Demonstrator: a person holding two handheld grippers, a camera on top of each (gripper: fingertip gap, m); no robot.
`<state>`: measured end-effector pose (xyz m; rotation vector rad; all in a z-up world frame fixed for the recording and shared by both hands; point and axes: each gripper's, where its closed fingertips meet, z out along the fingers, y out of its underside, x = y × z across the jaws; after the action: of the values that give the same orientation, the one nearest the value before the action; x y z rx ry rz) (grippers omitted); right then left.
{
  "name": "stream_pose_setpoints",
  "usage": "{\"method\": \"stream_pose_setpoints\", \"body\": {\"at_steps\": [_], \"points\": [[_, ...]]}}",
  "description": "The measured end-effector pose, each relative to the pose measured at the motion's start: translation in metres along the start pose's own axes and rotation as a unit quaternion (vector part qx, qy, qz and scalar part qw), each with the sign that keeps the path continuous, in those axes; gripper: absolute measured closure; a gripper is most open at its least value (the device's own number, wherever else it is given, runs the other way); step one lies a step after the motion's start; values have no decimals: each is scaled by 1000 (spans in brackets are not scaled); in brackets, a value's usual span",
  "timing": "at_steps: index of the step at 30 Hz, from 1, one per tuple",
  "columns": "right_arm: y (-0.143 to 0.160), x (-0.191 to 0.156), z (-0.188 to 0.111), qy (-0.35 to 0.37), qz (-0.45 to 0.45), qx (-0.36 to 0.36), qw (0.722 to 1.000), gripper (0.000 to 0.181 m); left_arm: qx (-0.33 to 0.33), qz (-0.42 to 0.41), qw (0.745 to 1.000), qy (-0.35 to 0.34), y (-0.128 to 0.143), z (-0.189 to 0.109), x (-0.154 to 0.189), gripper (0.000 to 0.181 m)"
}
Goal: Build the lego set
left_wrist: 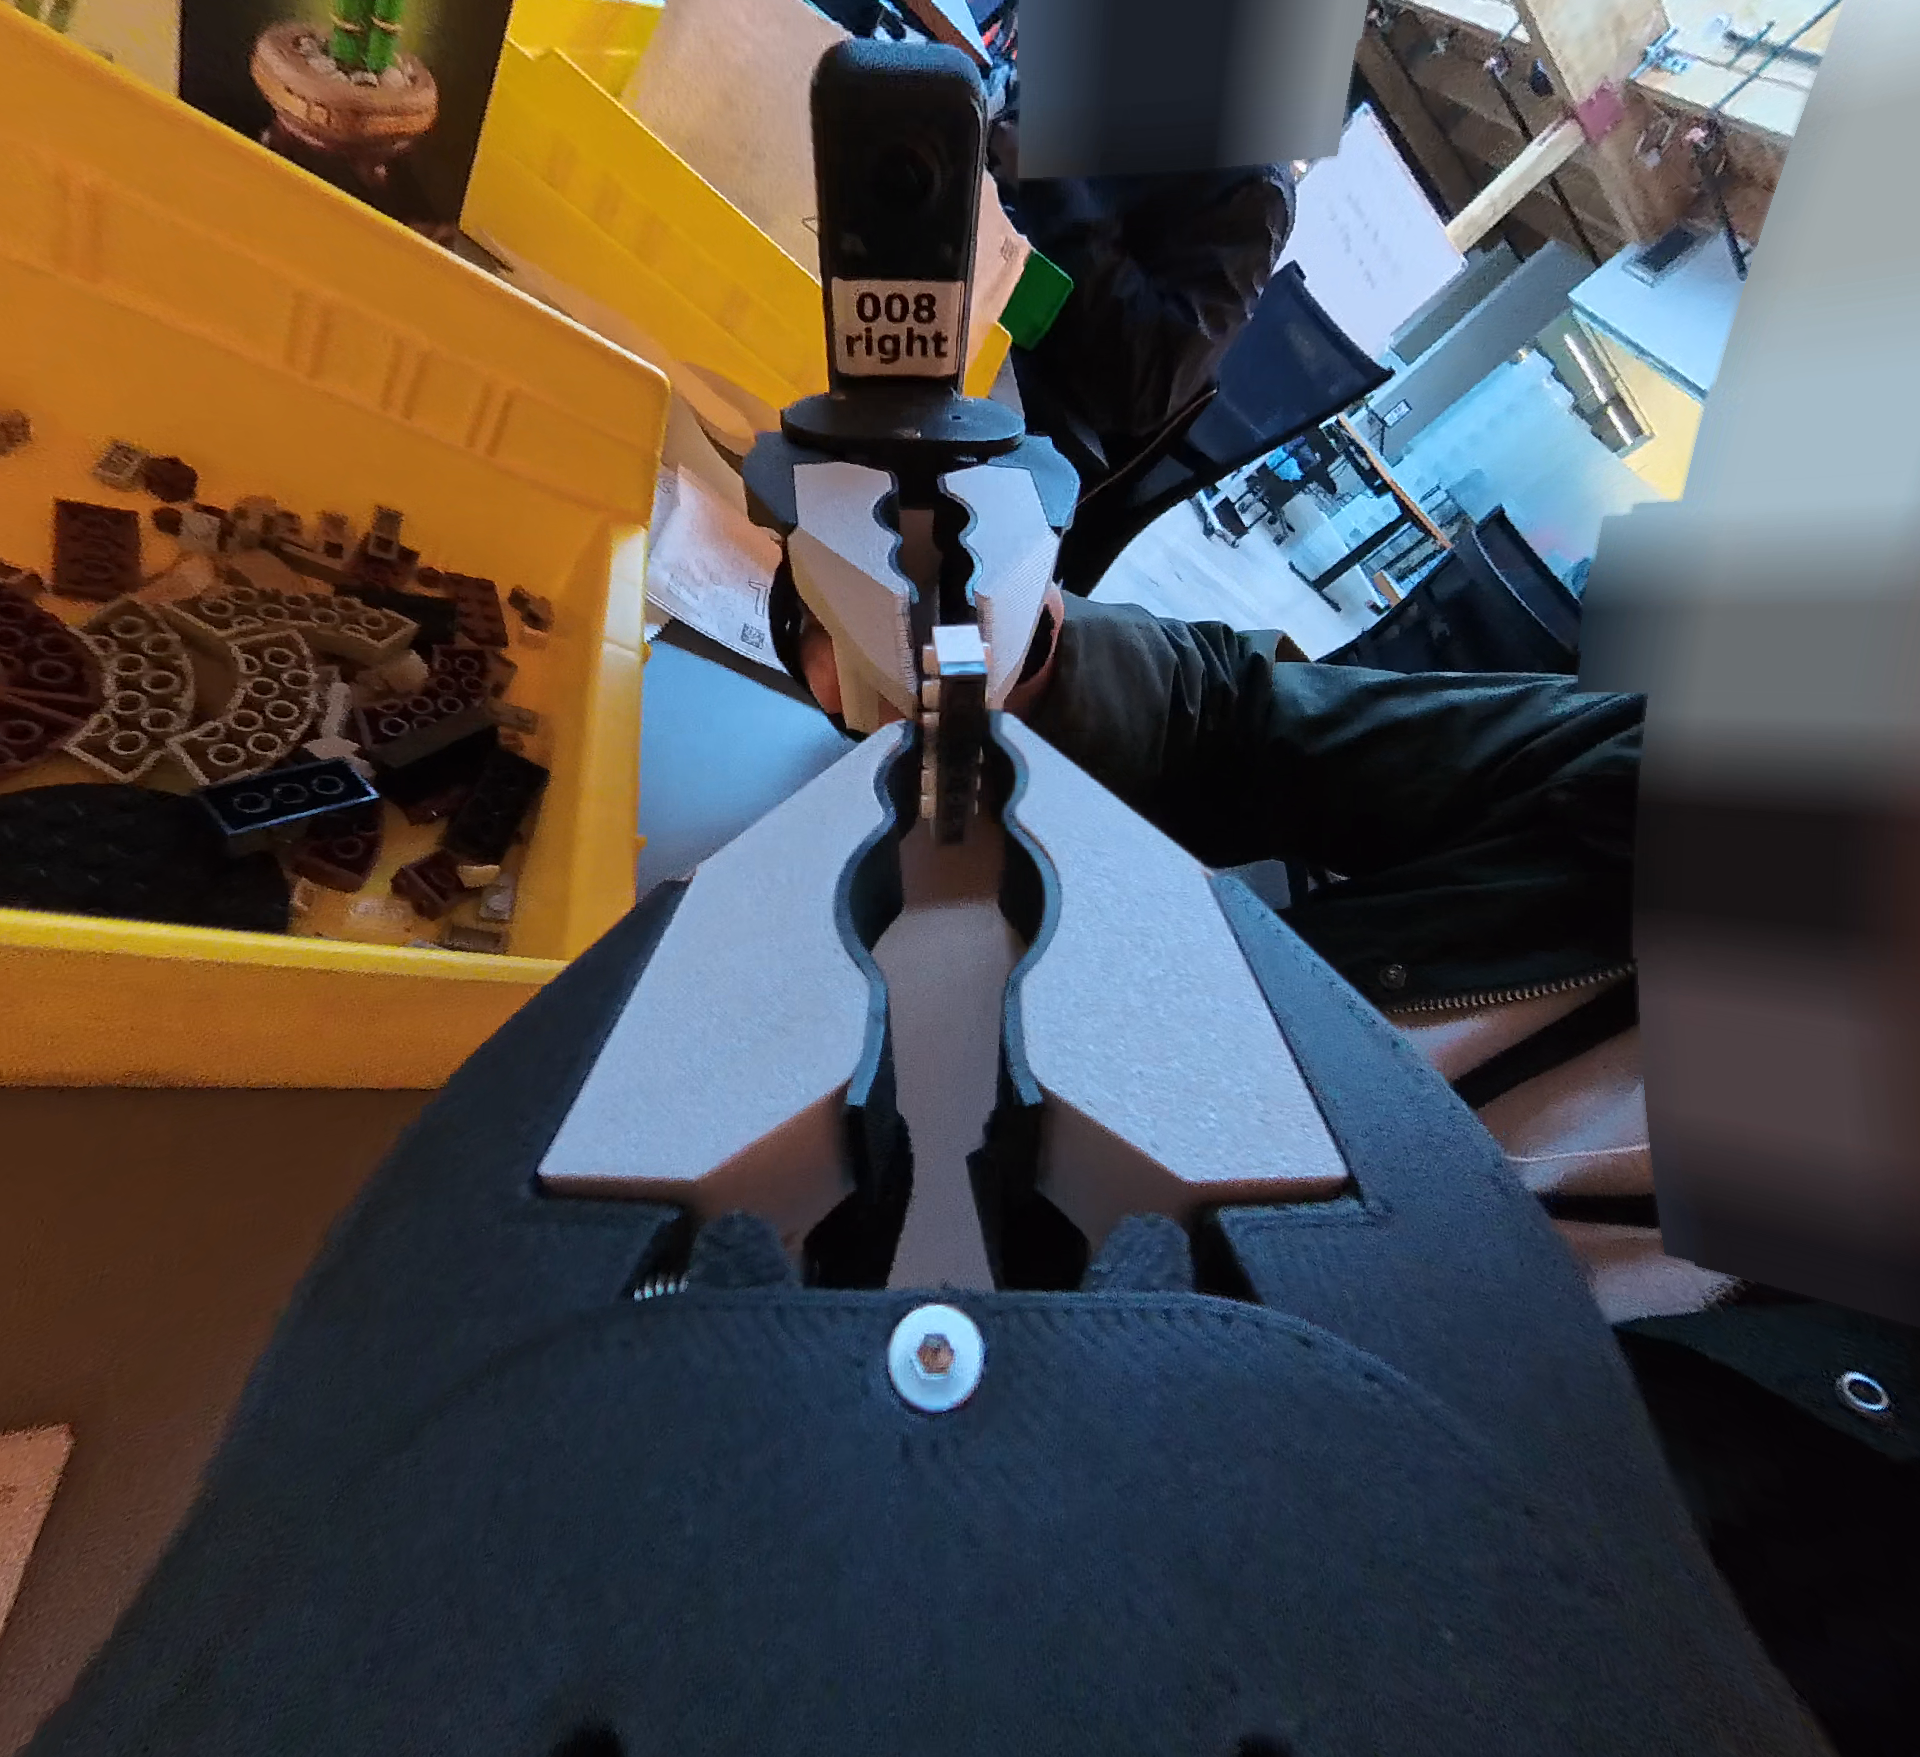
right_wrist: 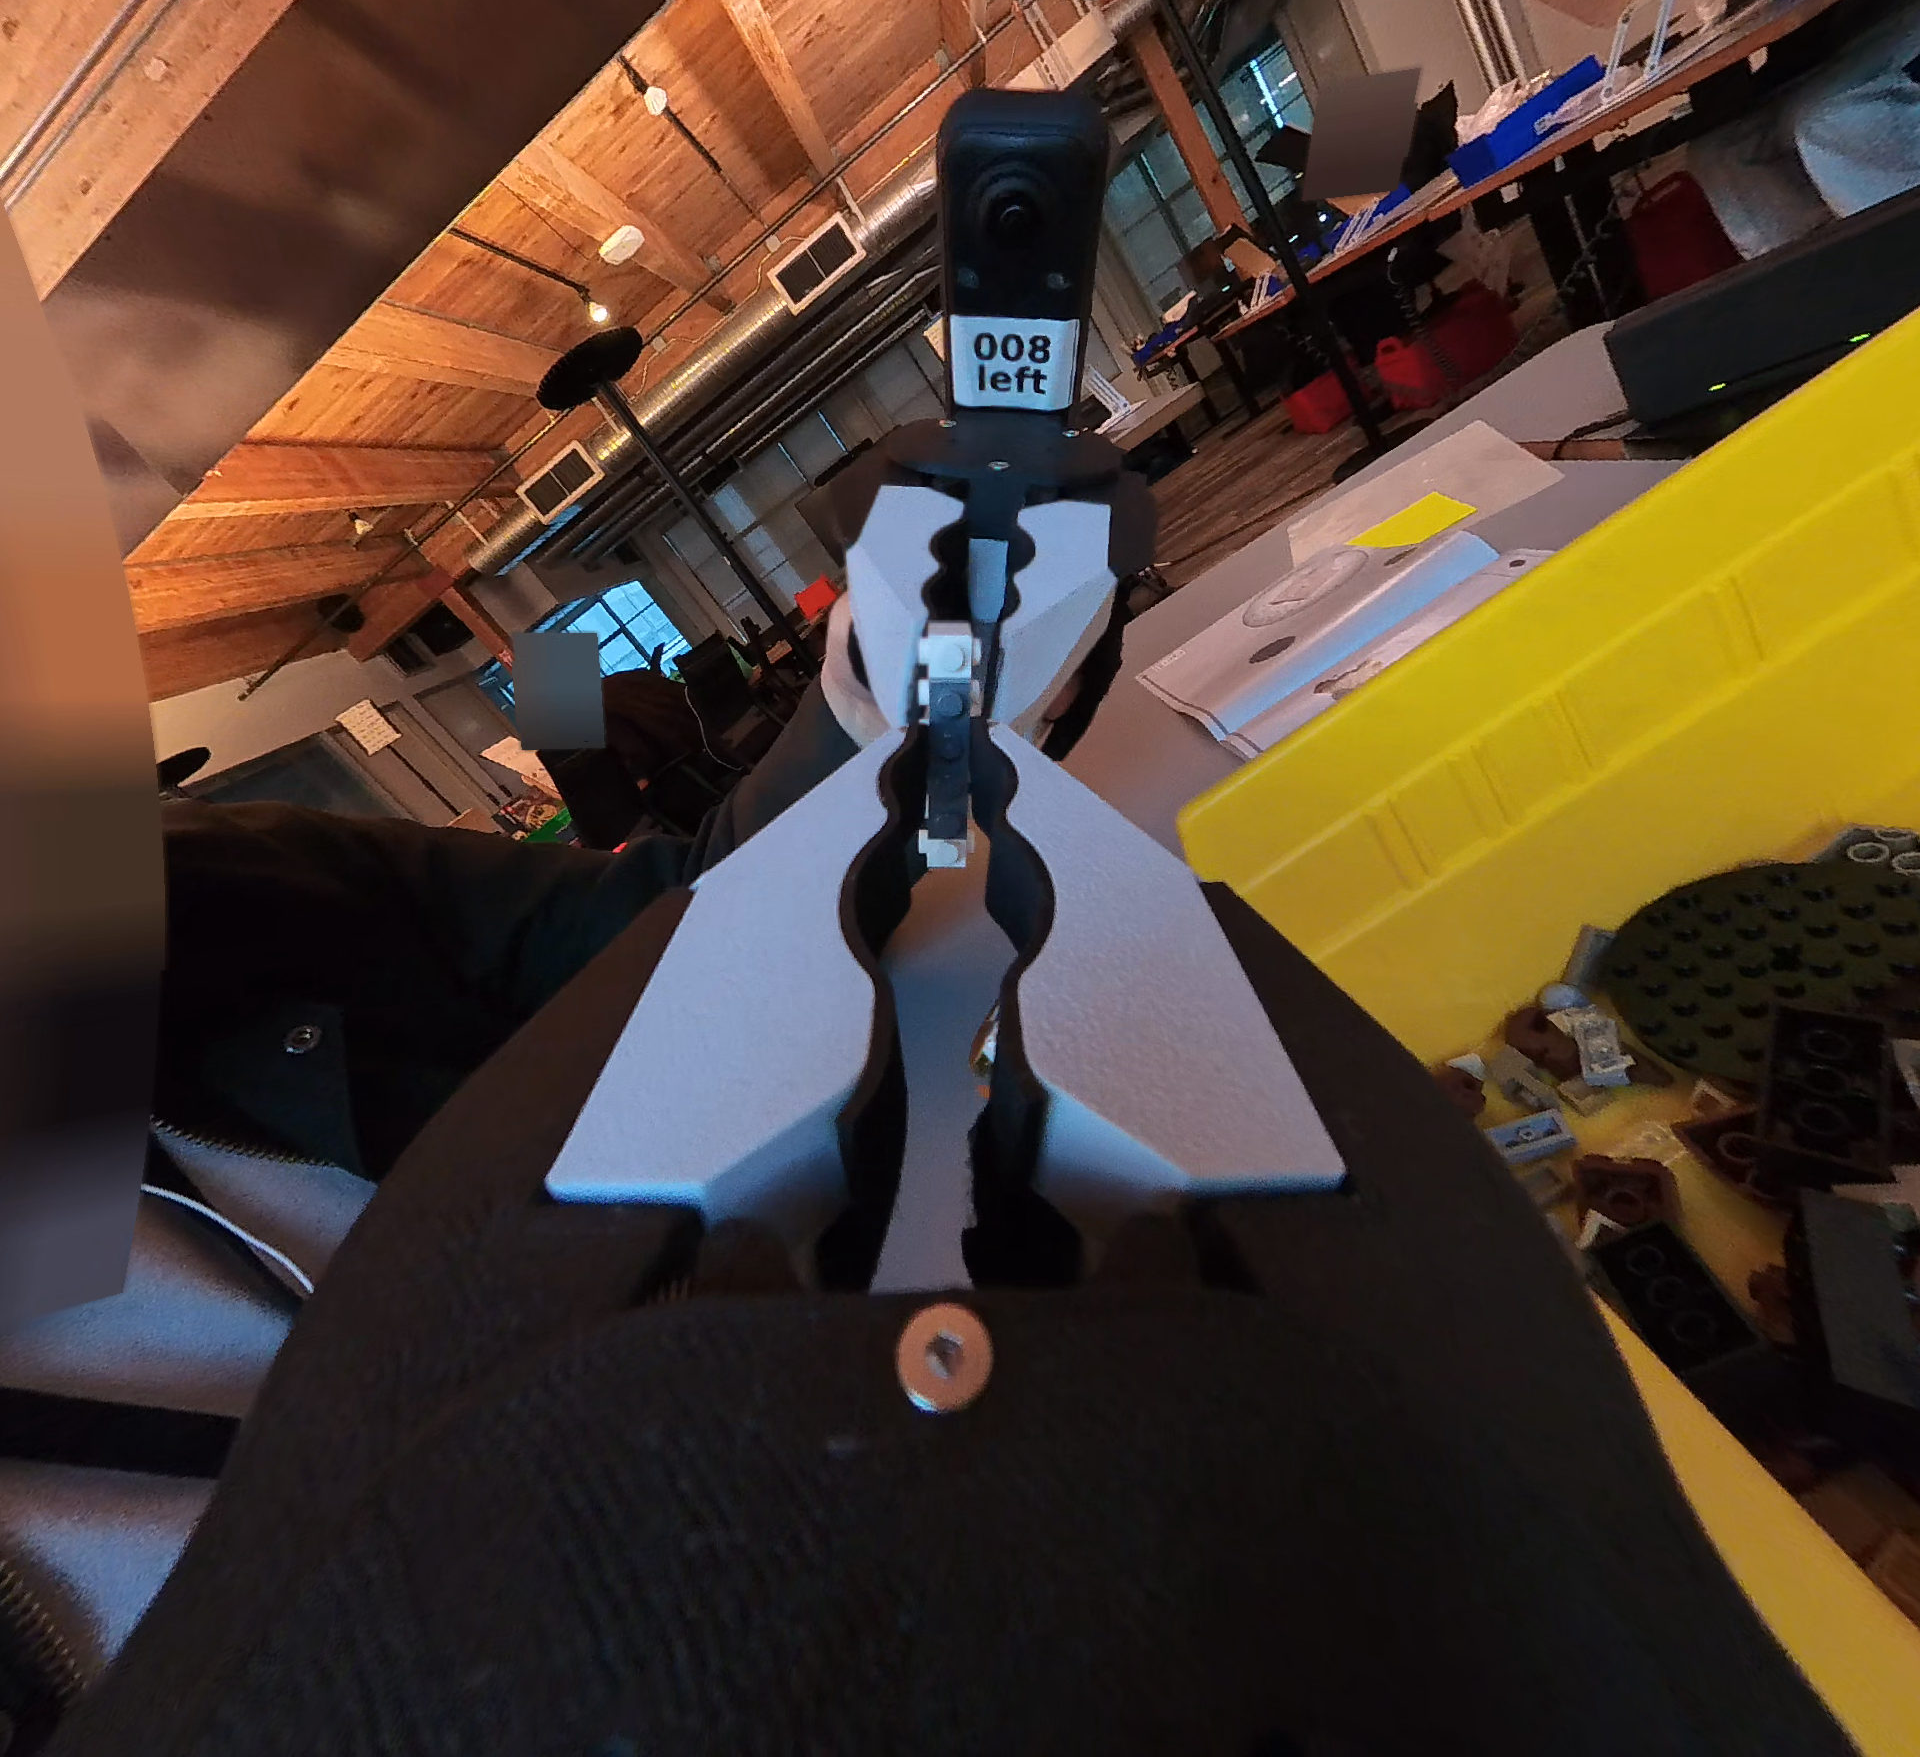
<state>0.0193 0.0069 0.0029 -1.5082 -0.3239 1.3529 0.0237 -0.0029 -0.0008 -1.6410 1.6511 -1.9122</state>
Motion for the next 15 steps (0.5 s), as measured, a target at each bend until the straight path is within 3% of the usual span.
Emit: {"method": "stream_pose_setpoints", "body": {"at_steps": [6, 15], "points": [[4, -1, 1, 2, -6, -14, 1000, 177, -13, 9, 1000, 3, 3, 0, 3, 172], [-2, -25, 1, -101, 77, 6, 992, 176, -9, 38, 998, 51, 0, 0, 26, 173]]}}
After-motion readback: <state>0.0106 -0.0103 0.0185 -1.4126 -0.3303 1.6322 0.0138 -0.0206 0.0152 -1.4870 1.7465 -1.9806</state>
